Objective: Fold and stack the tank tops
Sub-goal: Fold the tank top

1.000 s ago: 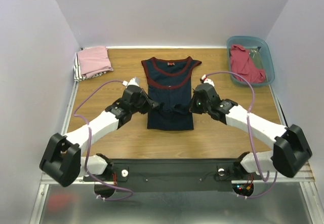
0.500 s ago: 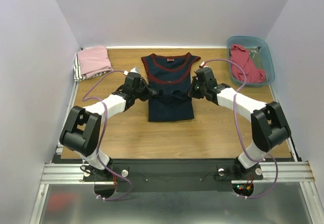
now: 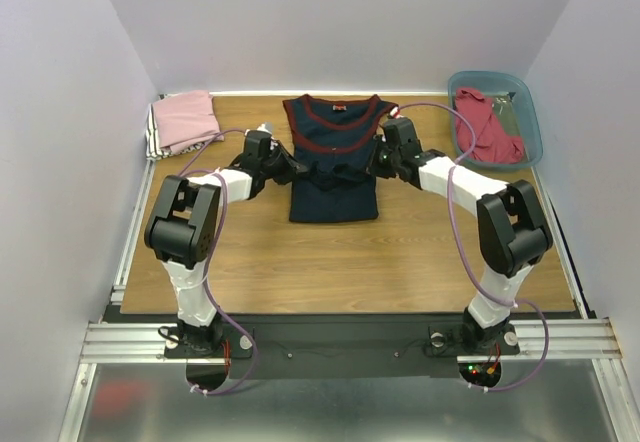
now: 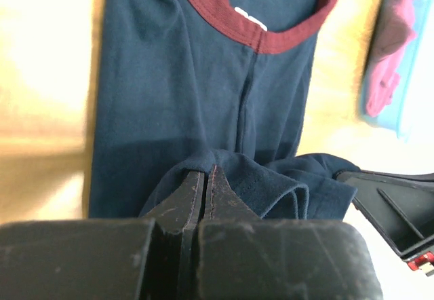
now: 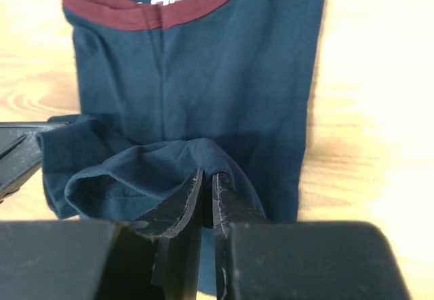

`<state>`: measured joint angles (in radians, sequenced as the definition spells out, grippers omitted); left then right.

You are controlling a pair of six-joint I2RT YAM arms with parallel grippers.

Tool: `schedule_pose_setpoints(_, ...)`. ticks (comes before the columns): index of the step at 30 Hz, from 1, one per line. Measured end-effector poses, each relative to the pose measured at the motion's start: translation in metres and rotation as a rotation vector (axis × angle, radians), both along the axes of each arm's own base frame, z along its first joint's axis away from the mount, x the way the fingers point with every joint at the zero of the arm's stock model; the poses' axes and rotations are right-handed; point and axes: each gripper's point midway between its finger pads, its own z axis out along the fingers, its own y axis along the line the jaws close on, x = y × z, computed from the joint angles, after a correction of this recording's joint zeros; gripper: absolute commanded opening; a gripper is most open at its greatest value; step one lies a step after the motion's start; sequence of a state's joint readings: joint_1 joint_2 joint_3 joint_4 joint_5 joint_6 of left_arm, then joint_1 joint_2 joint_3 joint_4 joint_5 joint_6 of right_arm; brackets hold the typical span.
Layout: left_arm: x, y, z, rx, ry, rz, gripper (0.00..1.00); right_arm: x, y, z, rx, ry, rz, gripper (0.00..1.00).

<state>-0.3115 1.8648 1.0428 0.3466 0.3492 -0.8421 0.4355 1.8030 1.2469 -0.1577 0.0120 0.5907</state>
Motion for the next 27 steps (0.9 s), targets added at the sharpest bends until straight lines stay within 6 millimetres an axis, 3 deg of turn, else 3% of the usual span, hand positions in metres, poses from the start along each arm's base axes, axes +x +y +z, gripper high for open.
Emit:
schedule_pose_setpoints(4,0.001,-0.001,0.011,-0.019,-0.028,-0.008,0.00,-0.001,0.002,0.004,0.020,-0.010,0.013,0.06)
schedule_pose_setpoints(6,-0.012,0.001,0.015,-0.024,-0.041,-0.008,0.00,-0.016,-0.001,0.001,0.035,-0.001,0.029,0.04)
schedule_pose_setpoints(9,-0.048,0.002,0.014,-0.026,-0.030,-0.008,0.00,-0.047,-0.007,-0.003,0.044,0.019,0.042,0.02)
schedule_pose_setpoints(11,-0.072,-0.001,0.011,-0.031,-0.020,-0.015,0.00,-0.078,-0.008,-0.004,0.049,0.026,0.062,0.02)
schedule_pose_setpoints(14,-0.130,-0.013,-0.001,-0.038,0.024,-0.044,0.00,-0.120,0.003,-0.002,0.069,0.020,0.114,0.01)
schedule_pose_setpoints(17,-0.197,-0.019,0.000,-0.061,0.046,-0.094,0.00,-0.184,0.016,0.001,0.112,0.017,0.207,0.00)
schedule_pose_setpoints(20,-0.236,-0.014,0.018,-0.110,0.023,-0.096,0.00,-0.223,0.013,0.004,0.156,0.015,0.232,0.00)
schedule_pose_setpoints(23,-0.261,-0.009,0.037,-0.171,-0.003,-0.085,0.00,-0.256,0.005,0.005,0.203,0.032,0.236,0.00)
schedule_pose_setpoints(27,-0.297,-0.004,0.046,-0.215,0.030,-0.101,0.00,-0.296,0.007,0.009,0.248,0.064,0.270,0.01)
